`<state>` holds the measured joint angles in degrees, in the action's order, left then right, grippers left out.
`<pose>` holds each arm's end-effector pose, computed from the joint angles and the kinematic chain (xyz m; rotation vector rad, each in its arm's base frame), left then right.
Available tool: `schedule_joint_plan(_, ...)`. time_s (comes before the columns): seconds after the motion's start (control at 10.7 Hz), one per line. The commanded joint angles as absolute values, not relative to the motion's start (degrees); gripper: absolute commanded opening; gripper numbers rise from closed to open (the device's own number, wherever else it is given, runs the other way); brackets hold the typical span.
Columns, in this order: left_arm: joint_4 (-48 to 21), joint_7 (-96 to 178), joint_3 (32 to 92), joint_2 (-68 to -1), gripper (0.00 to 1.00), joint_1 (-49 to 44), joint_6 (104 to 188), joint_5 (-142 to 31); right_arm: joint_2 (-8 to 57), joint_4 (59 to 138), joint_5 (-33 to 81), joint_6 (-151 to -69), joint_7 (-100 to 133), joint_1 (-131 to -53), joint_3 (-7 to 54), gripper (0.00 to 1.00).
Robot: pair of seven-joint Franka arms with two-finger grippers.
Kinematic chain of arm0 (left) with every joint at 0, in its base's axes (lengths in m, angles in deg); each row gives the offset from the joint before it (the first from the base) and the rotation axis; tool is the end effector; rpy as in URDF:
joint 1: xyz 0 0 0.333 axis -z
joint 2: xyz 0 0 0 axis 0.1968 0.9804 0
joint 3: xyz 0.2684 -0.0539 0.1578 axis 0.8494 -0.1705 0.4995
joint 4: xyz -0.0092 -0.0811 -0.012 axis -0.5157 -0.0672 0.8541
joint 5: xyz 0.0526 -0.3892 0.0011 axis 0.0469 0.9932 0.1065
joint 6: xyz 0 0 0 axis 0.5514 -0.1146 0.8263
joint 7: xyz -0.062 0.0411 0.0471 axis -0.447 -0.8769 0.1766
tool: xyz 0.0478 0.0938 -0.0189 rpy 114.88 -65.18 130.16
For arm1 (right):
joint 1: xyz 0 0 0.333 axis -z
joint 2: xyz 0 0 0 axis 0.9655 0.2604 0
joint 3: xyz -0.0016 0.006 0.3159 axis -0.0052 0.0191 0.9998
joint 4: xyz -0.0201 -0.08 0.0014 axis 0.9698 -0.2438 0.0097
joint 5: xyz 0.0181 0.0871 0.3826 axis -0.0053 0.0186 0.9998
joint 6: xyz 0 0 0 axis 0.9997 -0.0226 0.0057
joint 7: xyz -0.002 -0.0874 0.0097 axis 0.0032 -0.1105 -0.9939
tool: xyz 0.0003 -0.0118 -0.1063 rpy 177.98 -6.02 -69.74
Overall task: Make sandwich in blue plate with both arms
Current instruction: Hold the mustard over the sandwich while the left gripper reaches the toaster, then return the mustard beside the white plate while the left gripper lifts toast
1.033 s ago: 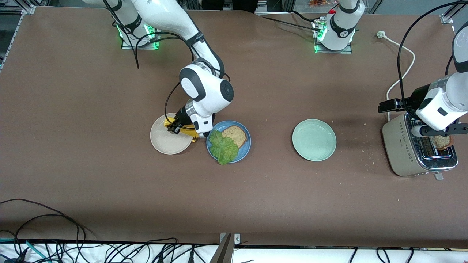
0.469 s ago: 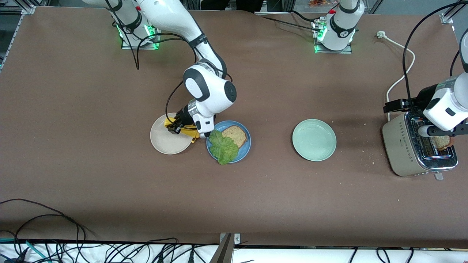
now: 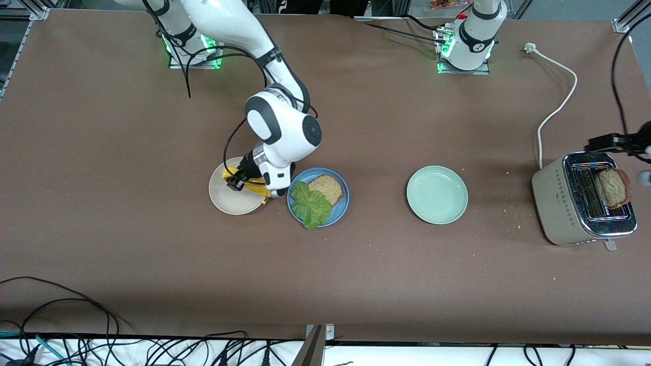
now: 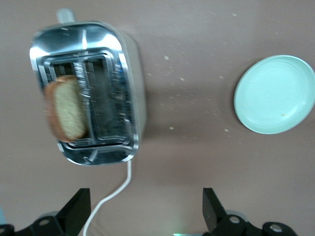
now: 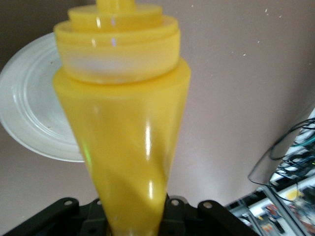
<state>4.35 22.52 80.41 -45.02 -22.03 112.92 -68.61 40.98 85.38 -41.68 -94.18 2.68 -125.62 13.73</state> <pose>0.6028 0.1224 0.5336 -3.0949 0.0293 0.3550 0.5564 0.3734 0.2637 2.0081 1.3225 -0.4095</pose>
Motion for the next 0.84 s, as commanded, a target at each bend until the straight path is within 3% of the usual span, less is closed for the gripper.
schedule_joint_plan(0.0, 5.9, 17.8, 79.9, -40.8, 1.00, -29.5, 119.2, -69.8, 35.0, 85.3, -33.3, -93.3, -3.8, -109.6, 25.3, 0.00)
schedule_joint_plan(0.19, 5.9, 17.8, 79.9, -37.0, 1.00, -32.2, 125.0, -69.8, 33.4, 85.2, -28.0, -93.2, -6.6, -102.1, 30.5, 0.00)
schedule_joint_plan(0.47, 5.8, 17.9, 79.8, -32.3, 1.00, -33.3, 131.6, -69.7, 33.1, 85.1, -18.2, -92.7, -14.1, -95.9, 30.9, 0.00)
schedule_joint_plan(0.75, 4.9, 17.8, 79.9, -30.2, 1.00, -33.8, 131.9, -70.1, 33.0, 85.2, -5.8, -92.5, -30.0, -86.7, 31.0, 0.00)
